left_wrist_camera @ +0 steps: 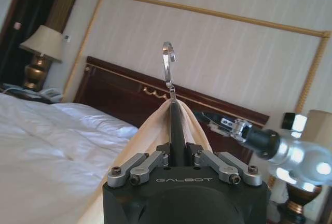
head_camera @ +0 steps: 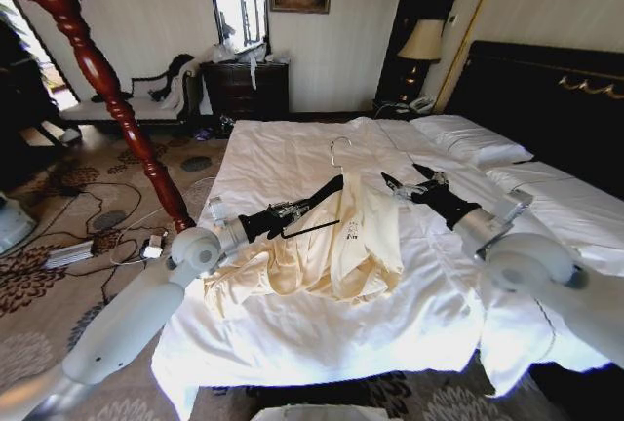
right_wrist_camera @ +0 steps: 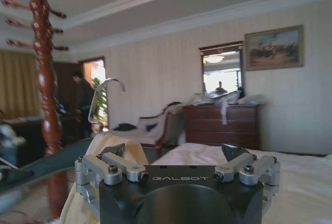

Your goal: Pick up the clothes from the bed and hang them on the clothes hanger.

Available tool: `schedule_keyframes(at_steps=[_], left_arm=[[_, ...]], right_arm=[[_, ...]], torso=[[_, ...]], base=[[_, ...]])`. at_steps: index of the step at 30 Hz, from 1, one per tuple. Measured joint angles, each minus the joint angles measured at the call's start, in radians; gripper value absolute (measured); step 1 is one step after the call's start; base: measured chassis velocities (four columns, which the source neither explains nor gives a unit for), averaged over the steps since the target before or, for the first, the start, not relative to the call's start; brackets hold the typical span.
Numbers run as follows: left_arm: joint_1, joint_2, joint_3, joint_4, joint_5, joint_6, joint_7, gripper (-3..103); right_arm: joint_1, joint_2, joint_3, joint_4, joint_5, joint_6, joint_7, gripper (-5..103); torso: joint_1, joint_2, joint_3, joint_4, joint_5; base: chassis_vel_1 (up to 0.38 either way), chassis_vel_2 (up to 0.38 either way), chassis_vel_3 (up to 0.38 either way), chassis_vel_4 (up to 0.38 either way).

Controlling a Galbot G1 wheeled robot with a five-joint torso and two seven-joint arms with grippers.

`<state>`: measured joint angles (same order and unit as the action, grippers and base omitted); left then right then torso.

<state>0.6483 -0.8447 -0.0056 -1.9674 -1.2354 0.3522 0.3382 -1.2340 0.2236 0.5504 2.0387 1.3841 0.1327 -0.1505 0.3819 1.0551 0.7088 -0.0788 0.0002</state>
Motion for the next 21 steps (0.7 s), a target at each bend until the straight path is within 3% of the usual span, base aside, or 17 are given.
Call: schedule_keyframes(at_steps=[1,6,7,11,12,14,21], left_arm=[[0.000,0.000,0.000,0.000,0.000,0.000,0.000,15],[0.007,0.005,0.010,-0.012,0.005,-0.004,0.001,15],[0.007,0.005,0.010,-0.012,0.005,-0.004,0.001,15],[0.015,0.020,0.010,-0.028,0.007,-0.005,0.001,15],[0.015,0.020,0.010,-0.028,0.007,-0.005,0.001,15],[0.017,0.023,0.010,-0.039,0.009,-0.005,0.002,15],[0.022,0.028,0.016,-0.062,0.053,-0.006,0.045,15]], right_arm=[[0.000,0.000,0.000,0.000,0.000,0.000,0.000,100],[0.100,0.024,-0.051,-0.160,0.098,0.027,-0.208,100],[0.100,0.024,-0.051,-0.160,0.098,0.027,-0.208,100],[0.099,0.001,-0.050,-0.305,0.064,0.029,-0.511,100],[0.099,0.001,-0.050,-0.305,0.064,0.029,-0.511,100],[0.099,-0.009,-0.050,-0.379,0.026,0.016,-0.616,100],[0.112,-0.020,-0.059,-0.433,-0.076,-0.027,-0.722,100]], torso=[[0.000,0.000,0.000,0.0000,0.0000],[0.000,0.000,0.000,0.0014,-0.0003],[0.000,0.000,0.000,0.0014,-0.0003],[0.000,0.000,0.000,0.0007,-0.0001],[0.000,0.000,0.000,0.0007,-0.0001],[0.000,0.000,0.000,0.0008,-0.0001],[0.000,0.000,0.000,0.0009,-0.0002]], base=[[0.000,0.000,0.000,0.000],[0.000,0.000,0.000,0.000],[0.000,0.000,0.000,0.000],[0.000,0.000,0.000,0.000],[0.000,0.000,0.000,0.000],[0.000,0.000,0.000,0.000],[0.000,0.000,0.000,0.000]])
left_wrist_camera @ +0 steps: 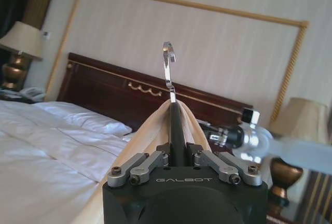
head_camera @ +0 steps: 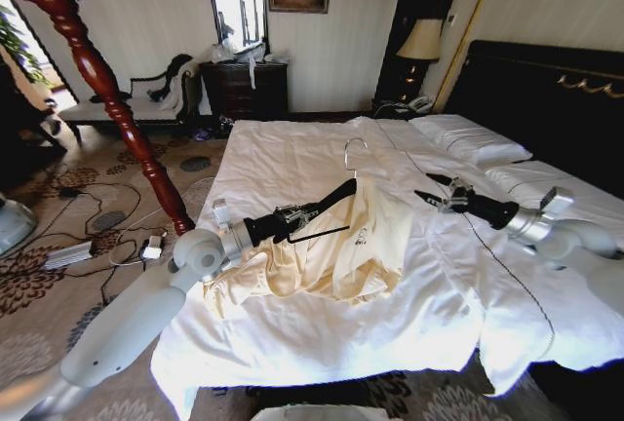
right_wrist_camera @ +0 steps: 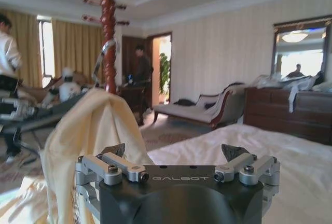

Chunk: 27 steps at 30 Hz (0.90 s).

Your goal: Pick up the clothes from the bed and hang them on the clothes hanger.

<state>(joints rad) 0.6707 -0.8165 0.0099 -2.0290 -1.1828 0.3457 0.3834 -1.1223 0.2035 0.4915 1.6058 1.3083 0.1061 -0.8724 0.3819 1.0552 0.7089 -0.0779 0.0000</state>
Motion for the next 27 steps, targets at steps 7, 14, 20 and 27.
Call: schedule_keyframes(at_steps=[7,14,20,27], left_arm=[[0.004,0.017,0.012,-0.025,0.030,-0.003,0.026,15],[-0.027,0.045,0.015,-0.035,0.015,-0.003,0.068,15],[-0.038,0.044,0.019,-0.037,-0.002,-0.002,0.084,15],[-0.044,0.049,0.021,-0.040,-0.028,-0.001,0.085,15]], right_arm=[[0.009,0.004,-0.003,-0.002,-0.029,-0.063,-0.063,100],[0.019,0.003,-0.005,-0.007,-0.053,-0.129,-0.192,100],[0.045,0.013,-0.031,-0.008,-0.053,-0.127,-0.201,100],[0.107,0.054,-0.103,-0.012,-0.062,-0.117,-0.208,103]], torso=[[0.000,0.000,0.000,0.0001,-0.0001],[0.000,0.000,0.000,0.0000,-0.0002],[0.000,0.000,0.000,0.0000,-0.0001],[0.000,0.000,0.000,0.0001,0.0001]], base=[[0.000,0.000,0.000,0.000],[0.000,0.000,0.000,0.000],[0.000,0.000,0.000,0.000],[0.000,0.000,0.000,0.000]])
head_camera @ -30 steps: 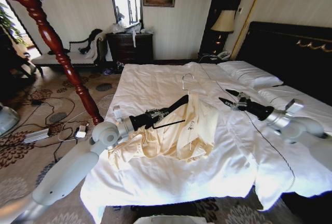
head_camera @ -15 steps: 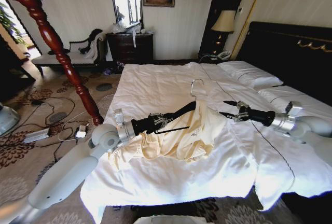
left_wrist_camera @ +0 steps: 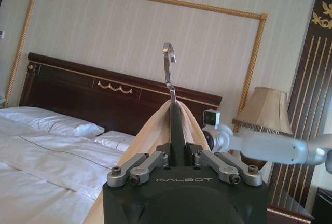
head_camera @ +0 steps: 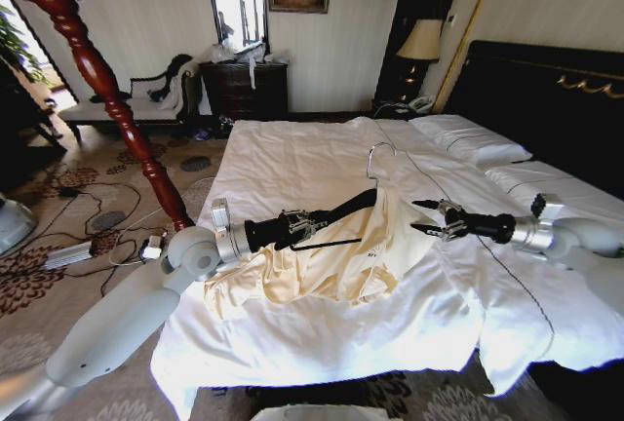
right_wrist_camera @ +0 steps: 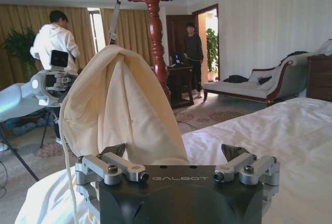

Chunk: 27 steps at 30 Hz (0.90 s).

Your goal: Pick up the clothes from the bed and hang them on the clothes hanger.

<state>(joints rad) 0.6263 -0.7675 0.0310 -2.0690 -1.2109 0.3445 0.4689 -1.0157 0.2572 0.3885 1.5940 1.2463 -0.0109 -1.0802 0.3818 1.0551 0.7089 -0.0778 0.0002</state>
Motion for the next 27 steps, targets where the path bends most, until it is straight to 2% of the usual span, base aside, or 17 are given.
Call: schedule_keyframes(at_steps=[2,4,5,6,7,9,10,13,16,18,19,20,21,22,25,26,27], left_arm=[[-0.004,0.004,0.000,0.000,-0.006,0.000,0.000,15],[-0.007,0.007,0.000,0.001,-0.008,0.000,0.000,15],[-0.007,0.007,0.000,0.001,-0.008,0.000,0.000,15],[-0.009,0.008,0.001,0.002,-0.009,0.000,0.000,15],[-0.012,0.009,0.002,0.005,-0.010,0.000,0.000,15],[-0.015,0.009,0.003,0.008,-0.014,0.000,0.000,15],[-0.015,0.009,0.003,0.008,-0.014,0.000,0.000,15],[-0.017,0.008,0.008,0.015,-0.017,0.000,0.000,15],[-0.018,0.007,0.010,0.017,-0.017,0.000,0.000,15],[-0.019,0.006,0.011,0.018,-0.017,-0.002,0.000,14],[-0.019,0.005,0.011,0.020,-0.017,-0.002,0.000,6],[-0.019,0.005,0.011,0.020,-0.017,-0.002,0.000,6],[-0.019,0.005,0.011,0.022,-0.017,-0.002,0.000,6],[-0.019,0.004,0.011,0.024,-0.017,-0.002,0.001,2],[-0.018,0.001,0.011,0.030,-0.017,-0.002,0.002,0],[-0.018,0.001,0.011,0.030,-0.017,-0.002,0.002,0],[-0.018,-0.001,0.011,0.032,-0.016,-0.002,0.002,0]], right_arm=[[0.016,0.015,-0.021,-0.002,-0.001,0.001,-0.018,99],[0.020,0.017,-0.026,-0.001,-0.001,0.005,-0.028,90],[0.020,0.017,-0.026,-0.001,-0.001,0.005,-0.028,90],[0.023,0.019,-0.030,0.000,-0.001,0.010,-0.034,85],[0.026,0.019,-0.031,0.006,-0.001,0.014,-0.041,85],[0.026,0.018,-0.031,0.022,-0.007,0.022,-0.042,74],[0.026,0.018,-0.031,0.022,-0.007,0.022,-0.042,74],[0.009,0.010,-0.017,0.067,-0.041,0.041,-0.011,57],[0.006,0.007,-0.012,0.079,-0.079,0.052,-0.001,51],[0.003,0.005,-0.009,0.089,-0.102,0.065,0.007,40],[-0.001,0.001,-0.006,0.097,-0.108,0.074,0.016,35],[-0.001,0.001,-0.006,0.097,-0.108,0.074,0.016,35],[-0.005,-0.002,-0.003,0.104,-0.110,0.081,0.022,30],[-0.006,-0.004,-0.001,0.109,-0.113,0.086,0.025,30],[-0.006,-0.009,0.005,0.120,-0.143,0.114,0.055,14],[-0.006,-0.009,0.005,0.120,-0.143,0.114,0.055,14],[-0.006,-0.009,0.006,0.123,-0.147,0.120,0.062,8]], torso=[[0.000,0.000,0.000,0.0000,-0.0001],[0.000,0.000,0.000,-0.0001,-0.0003],[0.000,0.000,0.000,-0.0001,-0.0003],[0.000,0.000,0.000,-0.0002,-0.0002],[0.000,0.000,0.000,-0.0002,-0.0002],[0.000,0.000,0.000,-0.0002,-0.0003],[0.000,0.000,0.000,-0.0002,-0.0003],[0.000,0.000,0.000,-0.0002,-0.0004],[0.000,0.000,0.000,-0.0001,-0.0003],[0.000,0.000,0.000,-0.0001,-0.0003],[0.000,0.000,0.000,-0.0002,-0.0003],[0.000,0.000,0.000,-0.0002,-0.0003],[0.000,0.000,0.000,-0.0003,-0.0003],[0.000,0.000,0.000,-0.0002,-0.0003],[0.000,0.000,0.000,-0.0001,-0.0003],[0.000,0.000,0.000,-0.0001,-0.0003],[0.000,0.000,0.000,-0.0002,-0.0002]], base=[[0.000,0.000,0.000,0.000],[0.000,0.000,0.000,0.000],[0.000,0.000,0.000,0.000],[0.000,0.000,0.000,0.000],[0.000,0.000,0.000,0.000],[0.000,0.000,0.000,0.000],[0.000,0.000,0.000,0.000],[0.000,0.000,0.000,0.000],[0.000,0.000,0.000,0.000],[0.000,0.000,0.000,0.000],[0.000,0.000,0.000,0.000],[0.000,0.000,0.000,0.000],[0.000,0.000,0.000,0.000],[0.000,0.000,0.000,0.000],[0.000,0.000,0.000,0.000],[0.000,0.000,0.000,0.000],[0.000,0.000,0.000,0.000]])
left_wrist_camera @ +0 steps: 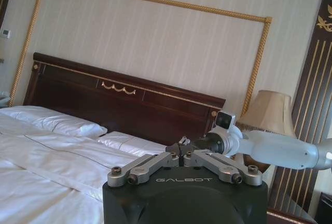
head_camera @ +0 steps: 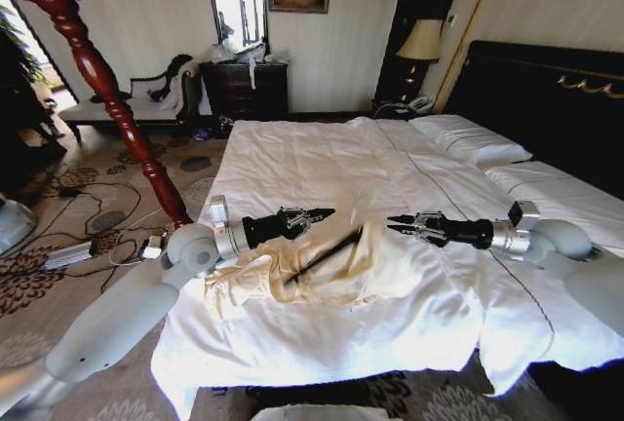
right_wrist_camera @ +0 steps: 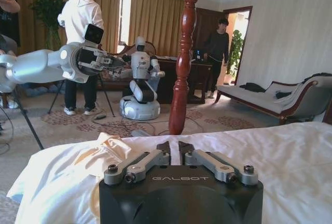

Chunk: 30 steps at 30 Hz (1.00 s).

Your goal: Pick up the clothes from the bed and hang them on the clothes hanger.

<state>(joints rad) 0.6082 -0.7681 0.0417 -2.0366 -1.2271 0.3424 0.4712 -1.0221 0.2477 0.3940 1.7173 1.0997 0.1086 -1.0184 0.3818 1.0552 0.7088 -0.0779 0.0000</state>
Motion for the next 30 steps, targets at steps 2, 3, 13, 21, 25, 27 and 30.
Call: schedule_keyframes(at_steps=[2,3,13,21,25,27,30], left_arm=[[0.002,-0.004,0.001,0.009,0.007,-0.001,0.000,0],[0.002,-0.004,0.001,0.009,0.007,-0.001,0.000,0],[0.278,-0.051,-0.038,0.083,0.183,-0.039,-0.244,7],[0.502,-0.134,-0.012,0.096,0.456,-0.058,-0.400,34],[0.510,-0.181,0.026,0.129,0.580,-0.060,-0.412,51],[0.502,-0.210,0.054,0.152,0.642,-0.059,-0.426,56],[0.489,-0.242,0.082,0.195,0.680,-0.052,-0.442,72]], right_arm=[[-0.007,-0.001,0.005,0.005,-0.008,0.009,0.008,3],[-0.007,-0.001,0.005,0.005,-0.008,0.009,0.008,3],[-0.089,0.116,-0.004,-0.003,-0.099,0.038,0.170,19],[-0.103,0.219,-0.014,0.018,-0.169,0.044,0.295,52],[-0.113,0.247,-0.011,0.044,-0.176,0.044,0.325,62],[-0.116,0.264,-0.010,0.052,-0.179,0.043,0.334,73],[-0.121,0.275,-0.010,0.055,-0.183,0.043,0.338,84]], torso=[[0.000,0.000,0.000,0.0000,-0.0001],[0.000,0.000,0.000,0.0000,-0.0001],[0.000,0.000,0.000,0.0003,0.0000],[0.000,0.000,0.000,0.0001,0.0003],[0.000,0.000,0.000,-0.0002,-0.0001],[0.000,0.000,0.000,0.0000,0.0000],[0.000,0.000,0.000,-0.0002,0.0001]], base=[[0.000,0.000,0.000,0.000],[0.000,0.000,0.000,0.000],[0.000,0.000,0.000,0.000],[0.000,0.000,0.000,0.000],[0.000,0.000,0.000,0.000],[0.000,0.000,0.000,0.000],[0.000,0.000,0.000,0.000]])
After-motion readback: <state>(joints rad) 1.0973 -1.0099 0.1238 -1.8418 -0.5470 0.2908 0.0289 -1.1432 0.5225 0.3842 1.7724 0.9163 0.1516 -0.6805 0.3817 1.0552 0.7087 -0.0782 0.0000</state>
